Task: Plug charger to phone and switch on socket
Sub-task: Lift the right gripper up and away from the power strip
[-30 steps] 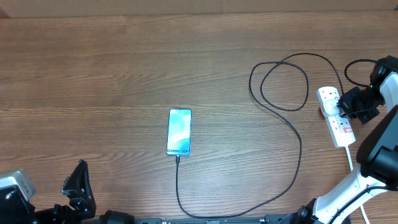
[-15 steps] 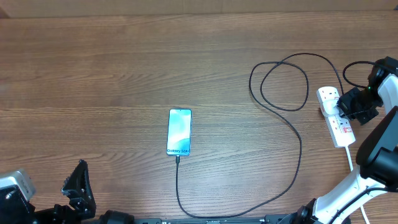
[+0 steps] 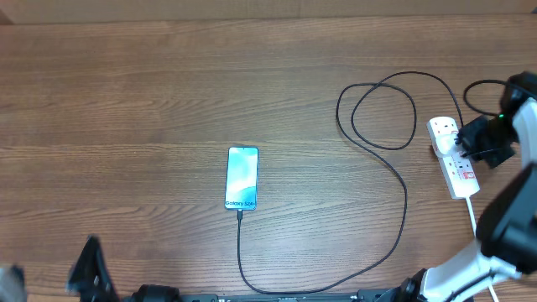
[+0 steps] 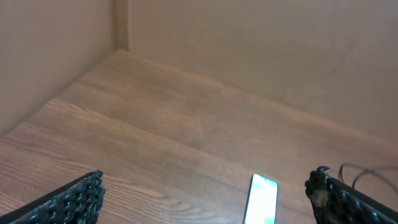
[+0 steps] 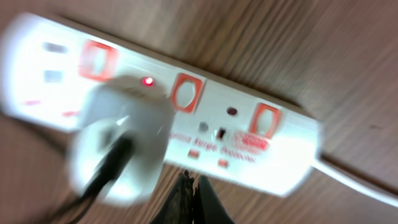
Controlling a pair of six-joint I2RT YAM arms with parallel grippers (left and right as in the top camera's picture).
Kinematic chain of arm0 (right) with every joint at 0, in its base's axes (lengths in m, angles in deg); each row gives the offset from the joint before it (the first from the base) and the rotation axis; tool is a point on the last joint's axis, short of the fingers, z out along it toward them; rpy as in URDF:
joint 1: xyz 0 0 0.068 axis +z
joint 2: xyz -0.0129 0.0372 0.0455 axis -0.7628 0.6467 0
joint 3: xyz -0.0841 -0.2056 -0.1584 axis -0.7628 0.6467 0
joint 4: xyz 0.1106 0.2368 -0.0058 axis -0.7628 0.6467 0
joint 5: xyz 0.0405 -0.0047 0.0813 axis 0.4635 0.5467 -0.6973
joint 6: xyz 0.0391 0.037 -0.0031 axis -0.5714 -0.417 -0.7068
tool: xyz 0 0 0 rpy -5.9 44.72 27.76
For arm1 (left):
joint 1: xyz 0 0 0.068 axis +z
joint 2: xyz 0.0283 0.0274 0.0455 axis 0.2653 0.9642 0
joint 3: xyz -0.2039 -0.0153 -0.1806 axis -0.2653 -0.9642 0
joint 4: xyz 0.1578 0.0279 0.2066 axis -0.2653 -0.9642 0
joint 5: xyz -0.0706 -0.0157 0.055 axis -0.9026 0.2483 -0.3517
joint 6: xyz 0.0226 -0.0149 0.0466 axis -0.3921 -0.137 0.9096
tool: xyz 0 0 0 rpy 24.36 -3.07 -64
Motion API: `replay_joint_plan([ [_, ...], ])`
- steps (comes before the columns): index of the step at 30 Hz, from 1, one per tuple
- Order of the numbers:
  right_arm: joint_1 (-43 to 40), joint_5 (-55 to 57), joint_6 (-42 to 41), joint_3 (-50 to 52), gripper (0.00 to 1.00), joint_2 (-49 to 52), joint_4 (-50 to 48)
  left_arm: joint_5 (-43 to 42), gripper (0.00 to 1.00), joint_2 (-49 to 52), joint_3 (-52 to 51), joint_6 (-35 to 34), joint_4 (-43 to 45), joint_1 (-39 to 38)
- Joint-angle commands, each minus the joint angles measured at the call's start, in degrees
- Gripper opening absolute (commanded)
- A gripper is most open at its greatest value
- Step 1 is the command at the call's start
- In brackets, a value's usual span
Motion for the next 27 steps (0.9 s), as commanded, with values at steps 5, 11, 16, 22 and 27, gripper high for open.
replay_joint_plan([
  [5,-0.2,-9.3,-1.7,-1.0,0.04,-22.1,-3.7,0.7,1.00,-11.4,0.0,-0.5,0.1,1.8],
  [11,-0.2,-28.7,-12.6,-1.3,0.04,-38.8,-25.7,0.7,1.00,-18.7,0.0,-0.5,0.0,2.1],
  [16,-0.2,-31.2,-20.4,-1.3,0.04,-49.1,-47.1,0.7,1.00,-22.6,0.0,-0.5,-0.1,4.4],
  [22,-0.2,-31.2,-11.1,-1.4,0.13,-58.5,-51.0,0.7,0.99,-26.0,0.0,-0.5,-4.8,7.8],
  [27,0.0,-30.8,-3.6,-1.4,0.13,-63.5,-38.9,0.7,1.00,-29.2,-0.2,-0.3,-11.0,11.0],
])
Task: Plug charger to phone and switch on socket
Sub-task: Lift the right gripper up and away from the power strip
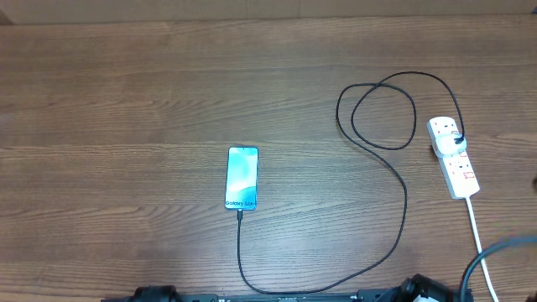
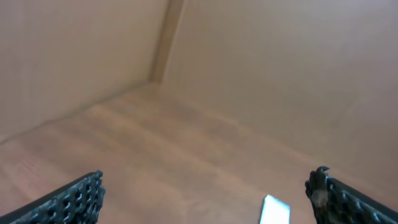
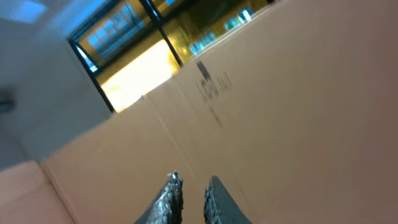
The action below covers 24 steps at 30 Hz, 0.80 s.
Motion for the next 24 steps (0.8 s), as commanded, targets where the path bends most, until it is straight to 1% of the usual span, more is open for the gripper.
replay_joint_plan([
  [1,0.4,0.8,5.7,0.2,0.13,-0.7,3.3,0.3,1.00,-3.0,-0.1,-0.2,-0.3,1.7],
  [3,1.8,0.9,5.7,0.1,0.14,-0.9,2.8,0.3,0.99,-3.7,0.0,-0.2,-0.3,1.7],
  [12,7.6,1.0,5.6,0.0,0.14,-2.8,2.8,0.3,0.99,-3.7,0.5,-0.2,-0.3,1.7],
  [19,9.0,1.0,5.6,0.0,0.14,-7.4,2.7,0.3,1.00,-3.7,0.5,-0.2,-0.3,1.7],
  [24,10.1,1.0,5.6,-0.1,0.15,-12.6,2.4,0.3,1.00,-3.7,0.5,-0.2,-0.3,1.7],
])
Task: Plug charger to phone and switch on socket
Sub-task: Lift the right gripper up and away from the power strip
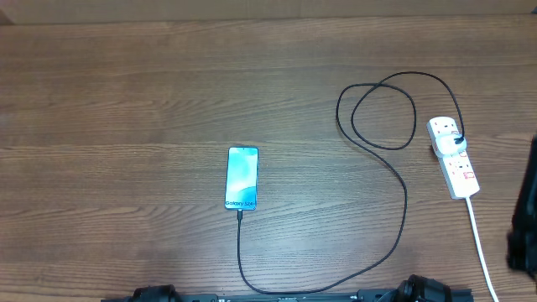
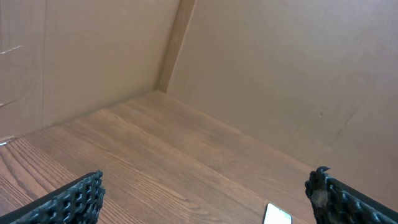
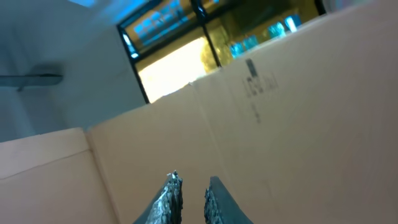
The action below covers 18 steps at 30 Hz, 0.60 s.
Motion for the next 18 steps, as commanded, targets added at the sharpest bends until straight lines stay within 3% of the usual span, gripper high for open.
replay_joint_plan([
  [1,1.3,0.4,0.5,-0.1,0.15,-4.0,-0.5,0.3,0.99,-0.7,0.0,-0.2,0.1,0.1],
  [6,5.0,0.6,1.6,-0.1,0.19,-10.3,-0.6,0.3,1.00,-0.7,0.0,-0.2,0.1,0.1],
  [11,11.4,2.4,8.2,-0.1,0.20,-14.2,-0.8,0.3,1.00,-0.7,0.0,-0.2,0.1,0.1],
  [18,15.9,6.8,11.5,-0.1,0.20,-19.9,-0.3,0.3,1.00,-0.7,0.0,-0.2,0.1,0.1],
])
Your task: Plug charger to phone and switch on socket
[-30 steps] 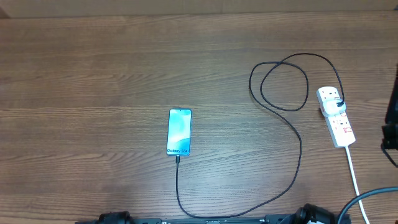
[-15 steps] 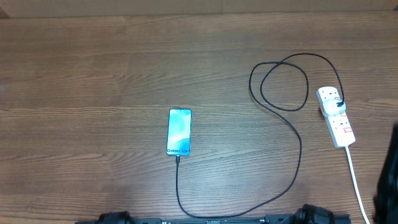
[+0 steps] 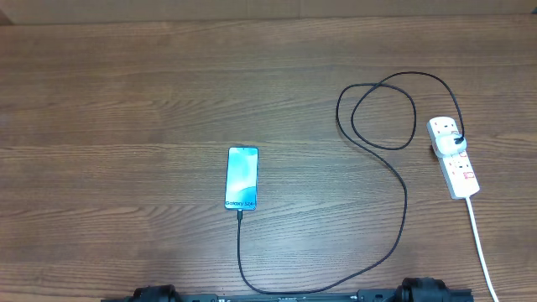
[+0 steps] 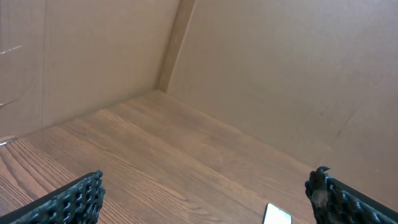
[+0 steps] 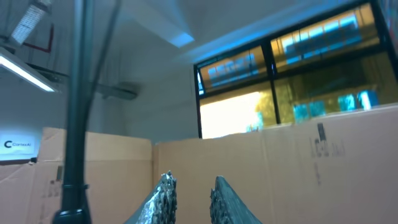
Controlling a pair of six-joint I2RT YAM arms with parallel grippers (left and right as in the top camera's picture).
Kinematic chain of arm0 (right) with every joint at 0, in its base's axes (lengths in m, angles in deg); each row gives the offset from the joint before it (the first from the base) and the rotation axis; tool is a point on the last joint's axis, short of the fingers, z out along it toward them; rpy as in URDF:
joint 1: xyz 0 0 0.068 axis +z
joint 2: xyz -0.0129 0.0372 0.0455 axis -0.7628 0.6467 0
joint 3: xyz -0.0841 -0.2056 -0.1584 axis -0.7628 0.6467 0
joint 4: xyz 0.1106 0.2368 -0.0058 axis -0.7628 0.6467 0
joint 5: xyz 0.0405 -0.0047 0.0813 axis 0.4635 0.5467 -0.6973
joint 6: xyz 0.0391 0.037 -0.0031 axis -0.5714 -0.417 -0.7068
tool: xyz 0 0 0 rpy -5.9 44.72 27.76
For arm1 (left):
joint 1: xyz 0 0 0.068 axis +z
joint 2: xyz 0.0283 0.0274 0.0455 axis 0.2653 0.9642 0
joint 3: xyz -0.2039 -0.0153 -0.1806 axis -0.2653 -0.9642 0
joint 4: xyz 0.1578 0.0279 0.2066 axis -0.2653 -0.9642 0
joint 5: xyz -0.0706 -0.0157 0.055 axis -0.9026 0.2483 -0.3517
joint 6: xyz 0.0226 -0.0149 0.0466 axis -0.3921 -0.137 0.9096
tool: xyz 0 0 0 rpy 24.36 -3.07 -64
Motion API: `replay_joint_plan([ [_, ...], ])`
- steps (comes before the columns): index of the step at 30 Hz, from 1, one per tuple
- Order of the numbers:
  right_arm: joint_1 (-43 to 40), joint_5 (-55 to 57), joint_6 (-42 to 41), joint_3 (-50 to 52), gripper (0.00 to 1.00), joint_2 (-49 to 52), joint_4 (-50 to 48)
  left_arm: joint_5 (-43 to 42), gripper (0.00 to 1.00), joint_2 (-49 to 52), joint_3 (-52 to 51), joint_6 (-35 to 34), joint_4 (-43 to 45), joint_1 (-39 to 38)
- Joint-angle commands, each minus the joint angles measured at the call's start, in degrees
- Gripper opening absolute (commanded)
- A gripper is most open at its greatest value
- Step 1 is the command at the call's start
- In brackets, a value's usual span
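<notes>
The phone (image 3: pixel 242 177) lies face up mid-table with its screen lit, and a corner of the phone (image 4: pixel 278 215) shows in the left wrist view. A black cable (image 3: pixel 403 201) runs from the phone's near end, loops right and ends at the plug (image 3: pixel 450 143) in the white power strip (image 3: pixel 454 159). Neither arm appears in the overhead view. My left gripper (image 4: pixel 205 199) is wide open and empty above the table's left part. My right gripper (image 5: pixel 191 193) points up at the room, its fingers a narrow gap apart with nothing between them.
Cardboard walls (image 4: pixel 261 74) enclose the wooden table (image 3: pixel 126 101) at the back and left. The strip's white lead (image 3: pixel 480 243) runs off the near right edge. The right wrist view shows only cardboard (image 5: pixel 311 168), windows and ceiling.
The dark blur of the right arm at the overhead's right edge is gone. The right wrist camera now points higher, at windows and ceiling. The left wrist view is unchanged.
First my right gripper was shut at the power strip, a red light lit beside the plug, and the left arm sat at the near left corner. Then both arms were out of the overhead view, the right gripper facing cardboard. Phone, cable and strip have not moved.
</notes>
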Motion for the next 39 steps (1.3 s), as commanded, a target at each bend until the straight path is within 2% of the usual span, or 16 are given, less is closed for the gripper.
replay_joint_plan([
  [1,1.2,3.6,3.5,-0.1,0.20,-3.5,0.1,0.3,1.00,-0.7,0.0,-0.2,0.1,0.1],
  [7,1.9,9.8,3.5,0.0,0.20,-9.7,1.5,0.3,1.00,-0.7,0.0,-0.2,0.1,0.1],
  [14,1.9,10.0,6.5,-0.1,0.20,-16.2,2.6,0.3,0.99,-0.7,0.0,-0.2,0.1,0.1],
  [21,1.8,12.4,8.0,-4.3,0.22,-16.2,5.9,0.3,1.00,-0.7,0.0,-0.2,0.1,0.1],
  [30,1.5,22.3,8.1,-9.4,0.22,-16.2,10.6,0.3,0.99,-0.7,0.0,-0.2,0.1,0.1],
  [39,1.5,22.6,8.0,-9.4,0.25,-16.2,9.9,0.3,1.00,-0.7,0.0,-0.2,0.1,0.1],
])
